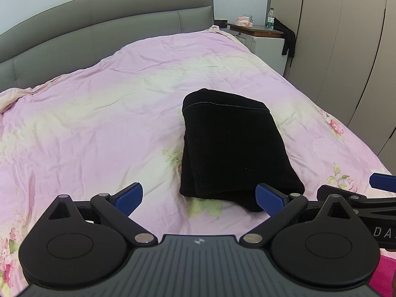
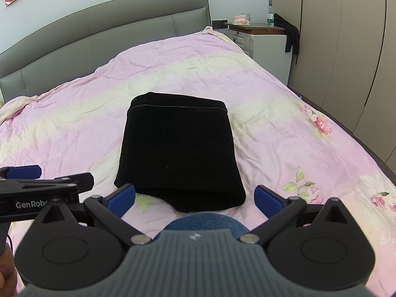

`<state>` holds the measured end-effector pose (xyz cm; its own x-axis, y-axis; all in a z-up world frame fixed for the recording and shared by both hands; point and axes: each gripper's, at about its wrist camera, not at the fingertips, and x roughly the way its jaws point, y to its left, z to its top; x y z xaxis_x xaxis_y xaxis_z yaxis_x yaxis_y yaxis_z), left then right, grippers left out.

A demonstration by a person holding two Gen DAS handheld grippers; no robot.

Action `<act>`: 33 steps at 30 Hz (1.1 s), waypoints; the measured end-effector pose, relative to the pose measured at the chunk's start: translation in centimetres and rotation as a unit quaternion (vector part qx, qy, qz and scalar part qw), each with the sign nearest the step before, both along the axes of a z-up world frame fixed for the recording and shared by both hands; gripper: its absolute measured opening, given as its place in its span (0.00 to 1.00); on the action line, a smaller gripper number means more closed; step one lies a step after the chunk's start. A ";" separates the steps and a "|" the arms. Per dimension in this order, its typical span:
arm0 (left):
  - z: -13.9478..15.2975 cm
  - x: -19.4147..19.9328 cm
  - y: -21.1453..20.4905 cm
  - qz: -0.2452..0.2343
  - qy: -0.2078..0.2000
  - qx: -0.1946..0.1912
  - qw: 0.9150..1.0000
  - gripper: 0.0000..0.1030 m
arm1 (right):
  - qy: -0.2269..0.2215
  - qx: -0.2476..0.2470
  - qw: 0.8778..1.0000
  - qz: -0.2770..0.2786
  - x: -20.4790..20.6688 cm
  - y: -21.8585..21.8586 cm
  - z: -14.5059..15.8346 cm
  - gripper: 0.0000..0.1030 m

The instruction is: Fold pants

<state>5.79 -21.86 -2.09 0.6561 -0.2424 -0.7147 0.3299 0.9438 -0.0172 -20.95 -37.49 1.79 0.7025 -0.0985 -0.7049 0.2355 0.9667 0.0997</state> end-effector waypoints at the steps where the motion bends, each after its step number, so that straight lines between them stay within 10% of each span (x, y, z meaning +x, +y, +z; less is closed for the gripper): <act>1: 0.1 -0.1 0.0 -0.001 -0.001 0.000 1.000 1.00 | -0.001 -0.001 1.000 0.000 0.0 0.0 0.0 0.95; 33: 0.1 -0.2 0.1 -0.002 -0.001 0.004 1.000 1.00 | 0.006 0.003 1.000 -0.005 0.3 0.0 -0.4 0.95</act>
<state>5.59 -21.79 -2.01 0.6563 -0.2397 -0.7154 0.3333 0.9428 -0.0100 -20.67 -37.52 1.44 0.6933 -0.1015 -0.7134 0.2463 0.9638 0.1022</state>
